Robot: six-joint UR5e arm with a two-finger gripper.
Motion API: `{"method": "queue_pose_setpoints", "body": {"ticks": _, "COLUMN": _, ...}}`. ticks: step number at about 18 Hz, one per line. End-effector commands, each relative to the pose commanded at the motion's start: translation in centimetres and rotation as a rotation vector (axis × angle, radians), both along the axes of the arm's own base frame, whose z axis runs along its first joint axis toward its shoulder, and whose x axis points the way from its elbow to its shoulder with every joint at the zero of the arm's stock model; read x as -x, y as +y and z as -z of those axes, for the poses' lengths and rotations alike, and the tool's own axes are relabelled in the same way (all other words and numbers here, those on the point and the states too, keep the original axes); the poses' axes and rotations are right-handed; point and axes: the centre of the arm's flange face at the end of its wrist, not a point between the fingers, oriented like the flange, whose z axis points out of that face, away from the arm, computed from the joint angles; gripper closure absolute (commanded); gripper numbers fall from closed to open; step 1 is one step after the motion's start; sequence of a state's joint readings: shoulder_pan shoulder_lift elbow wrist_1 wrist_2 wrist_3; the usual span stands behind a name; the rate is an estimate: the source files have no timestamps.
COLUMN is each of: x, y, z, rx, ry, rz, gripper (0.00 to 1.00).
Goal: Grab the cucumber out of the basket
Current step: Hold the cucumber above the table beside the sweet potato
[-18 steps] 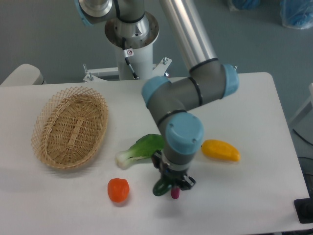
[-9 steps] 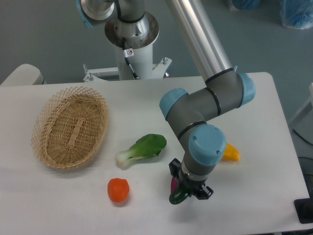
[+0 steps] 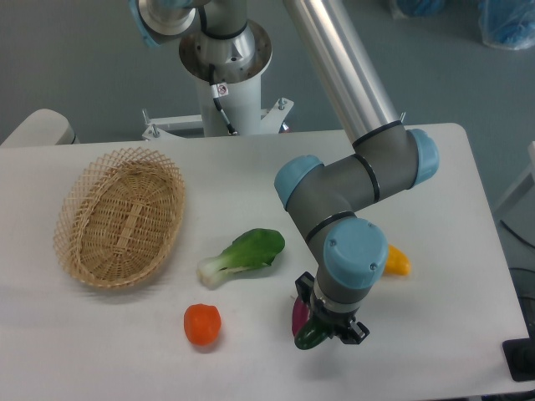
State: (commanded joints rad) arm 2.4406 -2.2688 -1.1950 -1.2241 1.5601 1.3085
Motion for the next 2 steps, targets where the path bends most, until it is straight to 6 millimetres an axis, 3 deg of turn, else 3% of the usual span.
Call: {"method": "queue_pose_setpoints", "body": {"ticks": 2, "x": -0.03, "y": -0.02, "z": 0.07, "rx": 0.001, "ry": -0.001, "rz": -0.002, "gripper": 0.93}}
